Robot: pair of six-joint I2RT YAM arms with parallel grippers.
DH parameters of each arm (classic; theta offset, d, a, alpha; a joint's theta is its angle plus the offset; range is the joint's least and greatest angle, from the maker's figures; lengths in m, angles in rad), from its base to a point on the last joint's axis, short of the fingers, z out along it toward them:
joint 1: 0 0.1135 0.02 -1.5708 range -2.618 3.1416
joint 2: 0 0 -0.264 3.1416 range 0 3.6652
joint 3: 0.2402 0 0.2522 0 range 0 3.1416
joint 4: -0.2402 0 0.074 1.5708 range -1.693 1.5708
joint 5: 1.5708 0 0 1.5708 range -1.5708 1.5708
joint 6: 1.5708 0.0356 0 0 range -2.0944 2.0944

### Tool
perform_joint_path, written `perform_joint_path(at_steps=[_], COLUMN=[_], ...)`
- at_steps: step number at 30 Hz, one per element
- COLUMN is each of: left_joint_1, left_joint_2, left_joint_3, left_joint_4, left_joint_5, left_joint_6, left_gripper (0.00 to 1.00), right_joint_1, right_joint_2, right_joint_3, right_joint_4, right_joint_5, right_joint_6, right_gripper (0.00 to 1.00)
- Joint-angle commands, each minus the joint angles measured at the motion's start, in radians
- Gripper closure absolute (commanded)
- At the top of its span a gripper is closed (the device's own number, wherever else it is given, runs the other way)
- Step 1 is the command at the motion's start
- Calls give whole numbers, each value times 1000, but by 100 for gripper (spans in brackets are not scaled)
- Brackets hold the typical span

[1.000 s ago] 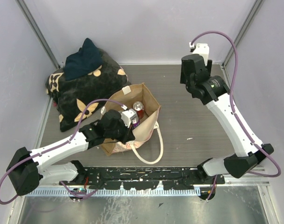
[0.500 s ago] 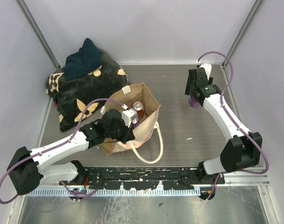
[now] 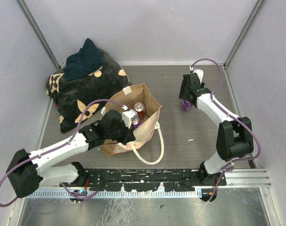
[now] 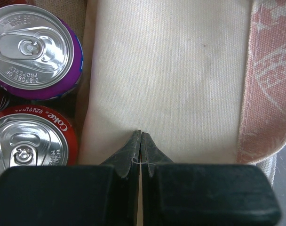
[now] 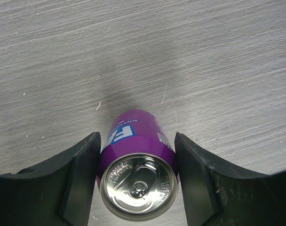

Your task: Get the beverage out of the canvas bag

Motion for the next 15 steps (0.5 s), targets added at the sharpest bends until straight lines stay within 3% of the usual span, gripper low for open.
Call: perform_joint_path(at_steps=[1, 5, 8, 11, 15], left_joint_1=[-1, -2, -1, -2, -1], left_joint_2=[-19, -25, -30, -33, -33], left_joint_3=[-18, -18, -21, -24, -24], left_joint_4=[-75, -83, -84, -84, -86], left_joint_5=[-21, -30, -30, -31, -30], left_joint_6=[8, 5, 4, 2, 3], left_gripper=[90, 90, 90, 90, 90], right_joint_1=[-13, -17, -17, -17, -17], right_joint_2=[18, 72, 98, 117, 118], right_joint_3=[29, 33, 27, 20, 25], right_joint_4=[126, 129, 132, 139, 122], right_joint_5=[27, 28, 31, 42, 72], right_joint_6=[2, 2, 9, 11, 18], right_gripper=[100, 97, 62, 35, 11])
